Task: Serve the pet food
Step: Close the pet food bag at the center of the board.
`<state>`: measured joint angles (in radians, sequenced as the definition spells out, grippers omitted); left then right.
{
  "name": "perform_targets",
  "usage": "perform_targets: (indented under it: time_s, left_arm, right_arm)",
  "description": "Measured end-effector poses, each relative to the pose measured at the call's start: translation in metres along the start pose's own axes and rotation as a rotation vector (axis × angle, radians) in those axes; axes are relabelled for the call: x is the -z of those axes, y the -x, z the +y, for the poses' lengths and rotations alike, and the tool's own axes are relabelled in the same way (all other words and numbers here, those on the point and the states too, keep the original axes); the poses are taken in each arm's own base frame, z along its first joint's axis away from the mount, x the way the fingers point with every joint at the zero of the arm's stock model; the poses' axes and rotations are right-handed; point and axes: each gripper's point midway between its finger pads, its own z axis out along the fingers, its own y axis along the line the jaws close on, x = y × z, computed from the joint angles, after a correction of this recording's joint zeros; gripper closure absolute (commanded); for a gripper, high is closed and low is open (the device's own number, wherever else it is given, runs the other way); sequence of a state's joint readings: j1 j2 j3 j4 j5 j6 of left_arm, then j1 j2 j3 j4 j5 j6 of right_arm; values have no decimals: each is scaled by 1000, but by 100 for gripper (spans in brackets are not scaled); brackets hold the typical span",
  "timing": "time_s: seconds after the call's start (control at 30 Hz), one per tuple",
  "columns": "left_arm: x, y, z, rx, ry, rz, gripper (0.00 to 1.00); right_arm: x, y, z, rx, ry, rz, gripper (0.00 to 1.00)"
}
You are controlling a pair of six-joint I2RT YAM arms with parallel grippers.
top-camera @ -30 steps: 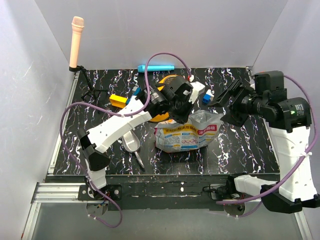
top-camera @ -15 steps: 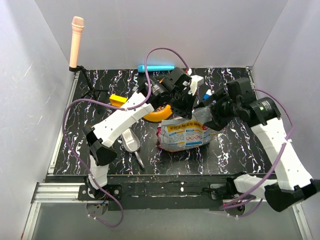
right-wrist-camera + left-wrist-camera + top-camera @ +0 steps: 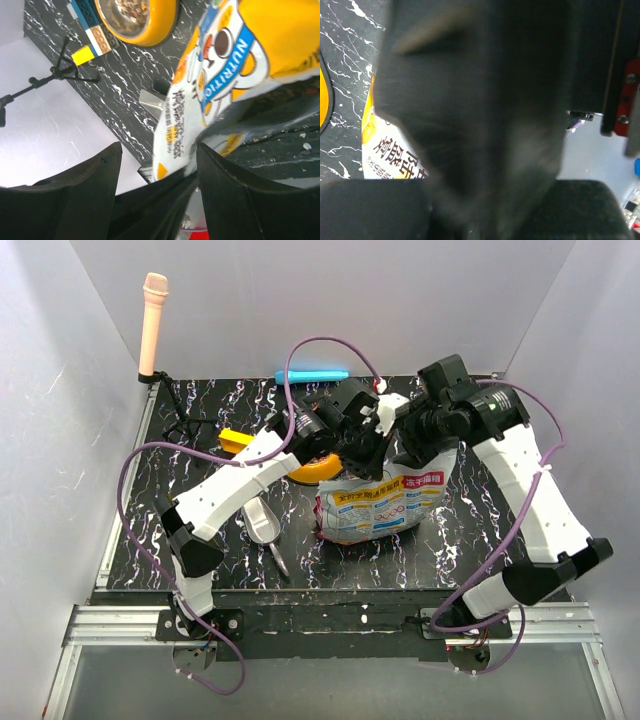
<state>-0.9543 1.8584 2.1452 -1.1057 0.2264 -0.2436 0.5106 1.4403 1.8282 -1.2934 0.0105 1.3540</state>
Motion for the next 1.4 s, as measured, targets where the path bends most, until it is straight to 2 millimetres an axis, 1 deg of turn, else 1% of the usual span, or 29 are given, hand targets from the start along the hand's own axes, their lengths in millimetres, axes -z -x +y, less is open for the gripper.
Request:
perform_targets:
  time_s: [0.1,0.2,0.23,0.3,0.4,0.47,0.53,0.57,0.63,0.7,0.73,0.77,0.8,0.87,0.93,1.1,1.23,1.3,1.4]
  left_arm:
    - [0,0,0,-23,6,-8,100]
    - [2,5,5,-36,24,-27,100]
    - [3,4,6,-38,27,-24,100]
    - [4,1,5,-45,28,-13,100]
    - [3,-3,-1,-60,24,0,100]
    - [2,-5,-3,-68,27,2,100]
    - [3,-4,-1,-63,36,-2,100]
    - [3,-3,1,-57,39,-4,100]
    - [5,-2,5,-44,46,-15,100]
    - [6,0,11,-28,54,-24,100]
    - [7,2,13,-18,56,-28,100]
    - [7,3,16,-7,56,-31,100]
    - [8,4,17,0,56,-34,100]
    - [9,6,22,18,54,-41,100]
    - [10,8,25,28,55,-43,100]
    - [11,9,27,39,41,-44,100]
    - [11,9,26,37,36,-43,100]
    - [11,8,25,33,28,-42,100]
    - [11,8,24,27,18,-37,100]
  right_arm:
    - [2,3,17,31,4,-24,32]
    - [1,5,22,54,-7,-66,27]
    - [1,4,22,58,-10,-69,27]
    - [1,4,16,79,-5,-84,20]
    - [10,9,-2,156,8,-93,18]
    - [21,13,-15,247,53,-68,19]
    - [34,19,-19,342,161,-23,19]
    - [41,23,-18,401,218,-11,19]
    - [52,28,-12,558,306,3,19]
    - [59,23,1,728,386,27,17]
    - [61,22,12,847,444,28,17]
    - [60,21,17,936,482,27,16]
    - [59,20,18,1005,507,29,16]
    - [53,18,16,1153,554,31,17]
    - [47,15,14,1261,597,36,18]
    - [30,9,9,1410,676,71,18]
    - [16,11,5,1478,688,69,18]
    - [12,12,6,1509,696,63,21]
    - [7,7,5,1569,718,70,22]
